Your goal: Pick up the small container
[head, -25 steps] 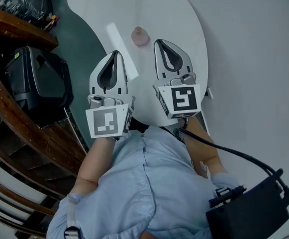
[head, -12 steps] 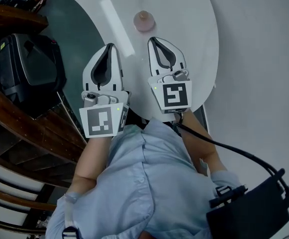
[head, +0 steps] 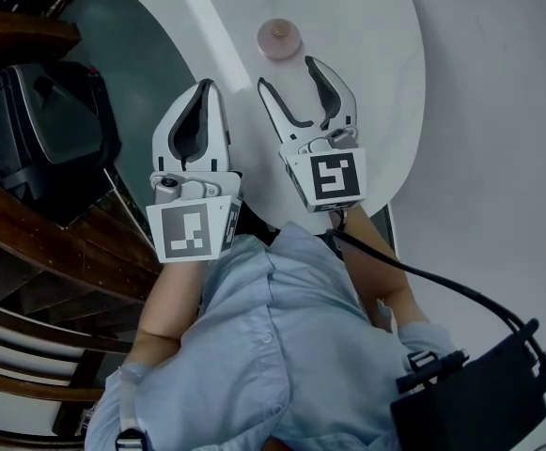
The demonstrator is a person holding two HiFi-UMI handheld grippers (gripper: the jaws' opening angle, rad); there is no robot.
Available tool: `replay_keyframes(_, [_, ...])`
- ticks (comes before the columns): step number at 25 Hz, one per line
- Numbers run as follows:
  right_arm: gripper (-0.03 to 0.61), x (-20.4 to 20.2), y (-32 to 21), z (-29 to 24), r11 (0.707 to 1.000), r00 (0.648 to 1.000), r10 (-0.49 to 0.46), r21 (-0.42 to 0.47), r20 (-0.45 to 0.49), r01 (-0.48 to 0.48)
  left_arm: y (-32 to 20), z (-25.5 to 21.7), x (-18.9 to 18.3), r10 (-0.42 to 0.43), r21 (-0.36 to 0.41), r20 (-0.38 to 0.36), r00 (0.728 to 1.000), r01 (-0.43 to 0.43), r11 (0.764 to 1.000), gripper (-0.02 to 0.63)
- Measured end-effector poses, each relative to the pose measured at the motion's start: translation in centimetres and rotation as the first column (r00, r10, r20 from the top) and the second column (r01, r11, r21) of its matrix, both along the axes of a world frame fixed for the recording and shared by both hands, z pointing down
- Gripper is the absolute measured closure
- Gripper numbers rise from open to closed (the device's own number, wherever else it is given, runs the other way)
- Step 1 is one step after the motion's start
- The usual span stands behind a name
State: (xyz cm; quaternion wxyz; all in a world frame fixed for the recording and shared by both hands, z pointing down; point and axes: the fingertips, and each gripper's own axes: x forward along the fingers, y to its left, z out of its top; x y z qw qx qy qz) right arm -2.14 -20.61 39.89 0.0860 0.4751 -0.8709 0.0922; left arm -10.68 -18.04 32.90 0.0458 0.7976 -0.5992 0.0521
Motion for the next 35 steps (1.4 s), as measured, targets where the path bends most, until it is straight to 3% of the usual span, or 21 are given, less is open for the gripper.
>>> replay_keyframes(5, [0.291,0.3,-1.3,0.2,0.998,1.000,0.029,0.060,0.013,-0.029,-0.9,1.2,0.1,0.011,-0.027,-0.003,1.000,-0.011,1.000,0.615])
replay_keyframes(9, [0.291,0.3,-2.0,1.1,0.998,0.999,0.041,0.045,0.002,-0.041,-1.6,1.8,-0.4,0.011,-0.039,-0.001,1.000,-0.011,0.999,0.614])
replay_keyframes(14, [0.291,1.1,-3.7,3.0,0.996,0.996,0.069,-0.045,-0.061,-0.072,-3.2,2.7,-0.5,0.010,-0.059,0.001,1.000,-0.010,0.998,0.614])
replay_keyframes(17, [0.291,0.3,-4.8,2.4,0.998,0.998,0.064,0.018,-0.011,-0.064,-3.8,3.0,-0.6,0.015,-0.072,-0.002,1.000,-0.016,0.997,0.614])
replay_keyframes(21, [0.291,-0.3,-5.6,3.2,0.997,0.996,0.074,-0.026,-0.057,-0.076,-4.4,3.2,-1.6,0.018,-0.086,-0.008,1.000,-0.018,0.996,0.615])
replay_keyframes(35, [0.296,-2.1,-9.7,3.4,0.992,0.990,0.124,-0.001,-0.063,-0.124,-7.1,4.7,-3.5,0.032,-0.157,-0.046,0.998,-0.039,0.987,0.615])
